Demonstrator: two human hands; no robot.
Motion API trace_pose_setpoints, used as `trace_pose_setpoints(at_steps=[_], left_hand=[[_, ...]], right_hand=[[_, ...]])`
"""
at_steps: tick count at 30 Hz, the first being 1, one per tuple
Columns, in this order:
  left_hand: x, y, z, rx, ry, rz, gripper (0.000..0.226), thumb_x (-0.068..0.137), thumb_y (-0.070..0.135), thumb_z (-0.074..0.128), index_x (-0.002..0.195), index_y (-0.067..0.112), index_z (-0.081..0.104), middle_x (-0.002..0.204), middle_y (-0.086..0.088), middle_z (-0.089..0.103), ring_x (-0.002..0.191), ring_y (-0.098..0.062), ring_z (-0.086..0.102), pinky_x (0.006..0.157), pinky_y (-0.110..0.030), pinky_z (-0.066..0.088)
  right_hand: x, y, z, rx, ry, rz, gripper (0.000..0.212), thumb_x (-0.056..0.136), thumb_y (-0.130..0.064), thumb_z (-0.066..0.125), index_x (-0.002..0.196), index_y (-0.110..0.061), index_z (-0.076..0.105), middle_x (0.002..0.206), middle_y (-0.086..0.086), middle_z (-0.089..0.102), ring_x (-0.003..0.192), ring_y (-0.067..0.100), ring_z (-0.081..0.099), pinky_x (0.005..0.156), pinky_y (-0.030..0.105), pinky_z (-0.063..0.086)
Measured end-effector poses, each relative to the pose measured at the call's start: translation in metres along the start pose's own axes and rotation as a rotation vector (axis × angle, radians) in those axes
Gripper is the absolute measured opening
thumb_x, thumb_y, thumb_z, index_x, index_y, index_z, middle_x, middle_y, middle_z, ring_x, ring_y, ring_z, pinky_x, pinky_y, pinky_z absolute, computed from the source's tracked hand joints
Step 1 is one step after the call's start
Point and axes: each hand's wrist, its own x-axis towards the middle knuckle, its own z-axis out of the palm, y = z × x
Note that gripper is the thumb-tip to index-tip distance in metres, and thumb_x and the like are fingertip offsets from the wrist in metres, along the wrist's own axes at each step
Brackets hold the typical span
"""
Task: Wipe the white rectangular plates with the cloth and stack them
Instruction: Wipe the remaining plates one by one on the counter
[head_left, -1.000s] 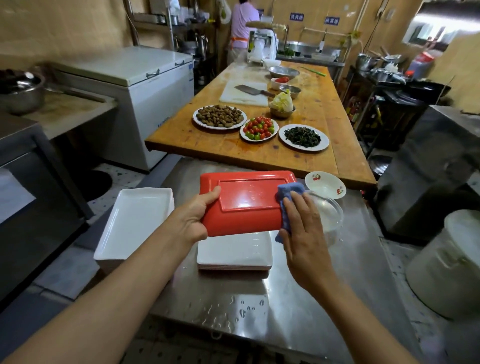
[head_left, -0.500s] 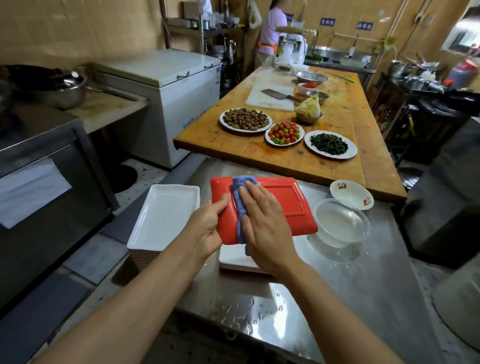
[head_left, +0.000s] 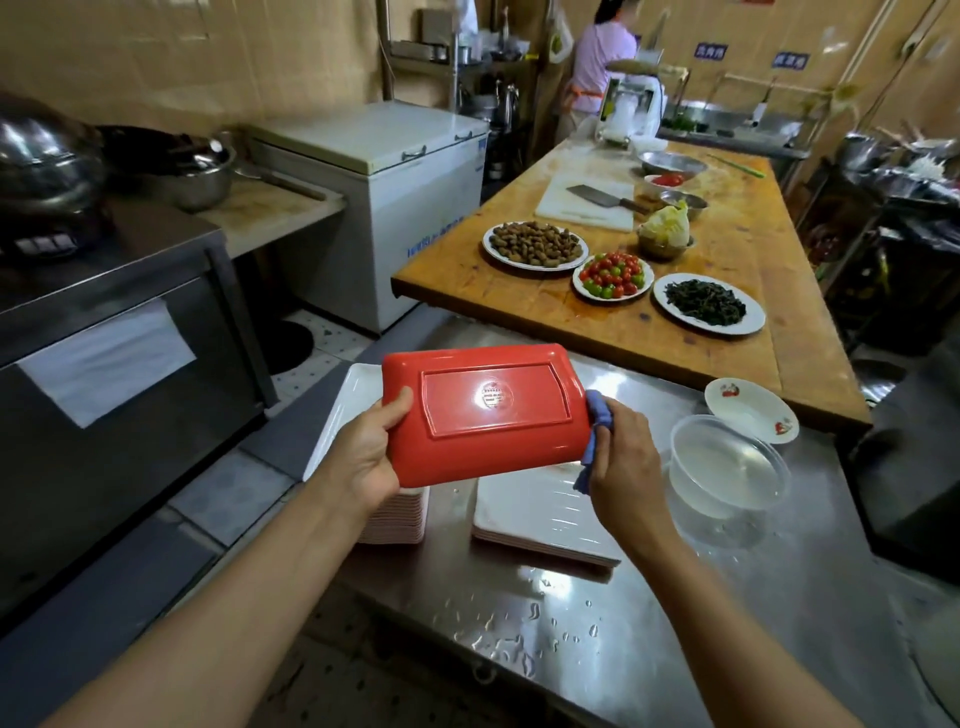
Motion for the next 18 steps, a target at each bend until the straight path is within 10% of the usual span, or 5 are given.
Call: trace_pose_setpoints(at_steps=[7,18], left_hand=[[-0.015,0.03,-0.024,0.139,-0.036,0.322,0.017,0.095,0.018,0.05,0.107,0.02,0.061,0.091,-0.003,0.075,0.083,-0.018,0.072,0.063,-0.032,0.058],[-0.021,0.034,-0.068,1.619,0.033,1.061,0.008,0.087,0.011,0.064,0.094,0.013,0.068,0.084,0.002,0.062,0.078,-0.017,0.059,0.061,-0.032,0.051]], right_hand=[[0.011,-0.024,0.017,0.058,0.038,0.038,0.016,0.095,-0.004,0.046,0.109,-0.009,0.053,0.072,-0.016,0.048,0.055,-0.005,0.048,0.051,-0.004,0.033],[0.008,-0.043,0.041,0.169,-0.14,0.039,0.016,0.092,-0.007,0.054,0.102,-0.019,0.05,0.083,-0.001,0.057,0.057,-0.014,0.056,0.047,0.001,0.038]])
